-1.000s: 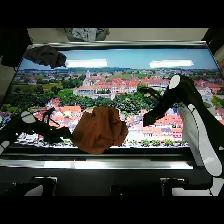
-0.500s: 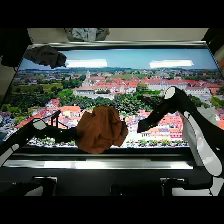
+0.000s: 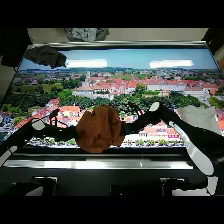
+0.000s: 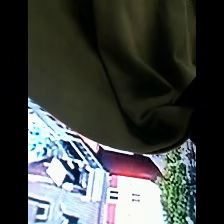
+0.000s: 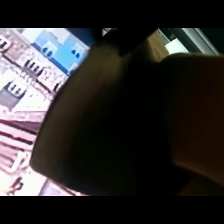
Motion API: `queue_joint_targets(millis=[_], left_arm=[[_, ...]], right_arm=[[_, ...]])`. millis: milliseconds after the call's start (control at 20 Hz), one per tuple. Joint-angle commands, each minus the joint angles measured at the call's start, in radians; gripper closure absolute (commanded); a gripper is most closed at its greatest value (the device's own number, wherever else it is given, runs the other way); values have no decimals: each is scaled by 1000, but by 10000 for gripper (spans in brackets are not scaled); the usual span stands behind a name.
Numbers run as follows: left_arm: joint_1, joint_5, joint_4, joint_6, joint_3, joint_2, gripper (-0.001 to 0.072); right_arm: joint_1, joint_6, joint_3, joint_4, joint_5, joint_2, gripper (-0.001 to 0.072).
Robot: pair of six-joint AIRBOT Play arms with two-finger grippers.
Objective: Fold the shirts.
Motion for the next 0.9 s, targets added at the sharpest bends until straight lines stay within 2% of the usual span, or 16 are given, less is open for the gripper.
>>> queue_joint_targets(millis=[0, 50, 200, 350, 550, 700, 850], left_arm=[[2, -2, 2, 5, 18, 14, 683], [11, -12, 1, 29, 44, 18, 684], [110, -59, 10, 103, 253, 70, 686], [299, -50, 13, 109, 618, 145, 686], [521, -60, 7, 77, 1104, 187, 686], [514, -60, -30, 78, 1290, 223, 685], [498, -73, -24, 79, 1343, 275, 685]], right_arm=[[26, 53, 5, 16, -37, -9, 668], [12, 36, 22, -9, -8, 0, 669], [-95, 26, 146, -208, 16, 118, 670], [-275, 25, 392, -357, -49, 295, 670], [-468, -1, 720, -409, -144, 493, 670], [-479, -52, 831, -381, -128, 584, 670], [-479, -55, 861, -388, -95, 669, 669]])
